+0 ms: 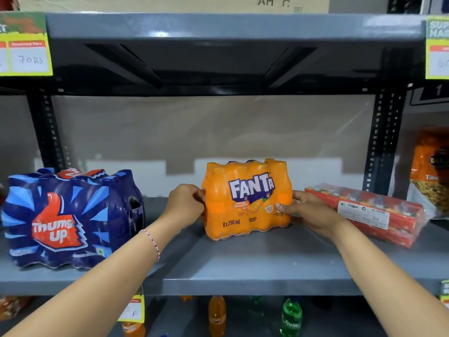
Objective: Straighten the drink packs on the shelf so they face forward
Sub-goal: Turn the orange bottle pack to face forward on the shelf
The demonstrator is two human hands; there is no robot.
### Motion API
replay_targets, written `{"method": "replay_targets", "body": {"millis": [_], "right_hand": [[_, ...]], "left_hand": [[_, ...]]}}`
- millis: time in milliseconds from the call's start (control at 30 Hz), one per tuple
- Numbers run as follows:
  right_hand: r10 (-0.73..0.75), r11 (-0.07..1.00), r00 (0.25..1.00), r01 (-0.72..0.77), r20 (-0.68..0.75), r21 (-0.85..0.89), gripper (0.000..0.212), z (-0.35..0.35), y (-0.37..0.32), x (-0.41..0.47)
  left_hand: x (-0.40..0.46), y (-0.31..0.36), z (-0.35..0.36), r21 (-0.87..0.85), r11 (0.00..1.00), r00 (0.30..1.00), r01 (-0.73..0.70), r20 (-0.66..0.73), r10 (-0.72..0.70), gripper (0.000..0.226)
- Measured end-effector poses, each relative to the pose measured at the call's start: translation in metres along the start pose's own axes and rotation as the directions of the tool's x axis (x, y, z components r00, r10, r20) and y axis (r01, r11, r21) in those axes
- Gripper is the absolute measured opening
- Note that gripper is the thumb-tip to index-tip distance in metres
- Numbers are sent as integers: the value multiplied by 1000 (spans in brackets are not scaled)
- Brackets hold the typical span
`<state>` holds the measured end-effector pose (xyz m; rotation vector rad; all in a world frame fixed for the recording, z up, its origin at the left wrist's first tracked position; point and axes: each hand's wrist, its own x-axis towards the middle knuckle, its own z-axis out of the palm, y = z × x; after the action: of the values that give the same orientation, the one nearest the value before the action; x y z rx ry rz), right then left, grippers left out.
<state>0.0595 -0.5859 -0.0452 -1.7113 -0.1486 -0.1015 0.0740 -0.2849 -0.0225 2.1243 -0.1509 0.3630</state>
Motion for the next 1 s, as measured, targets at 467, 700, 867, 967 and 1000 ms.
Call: {"method": "replay_targets", "body": {"millis": [467,700,867,967,1000], "right_hand": [[-115,909,967,10,-227,-416,69,24,-9,-54],[-212,838,951,58,-225,-543,73,42,-8,-98],[-228,828,940,49,-255,-559,72,54,-10,-118],[-225,827,935,36,-272,-561,73,58,-11,-125],[-224,829,934,31,-280,-559,73,60,-11,-127]], "left_hand": [[-44,1,6,-34,999,975,-12,222,20,58],[-81,-10,-14,-130,984,973,-119,183,142,50],[-94,-16,-17,-119,986,981,-115,141,131,55],[-96,-17,-19,-99,988,983,-118,131,130,57],[-96,-17,-18,-92,989,983,-117,129,129,57]]}}
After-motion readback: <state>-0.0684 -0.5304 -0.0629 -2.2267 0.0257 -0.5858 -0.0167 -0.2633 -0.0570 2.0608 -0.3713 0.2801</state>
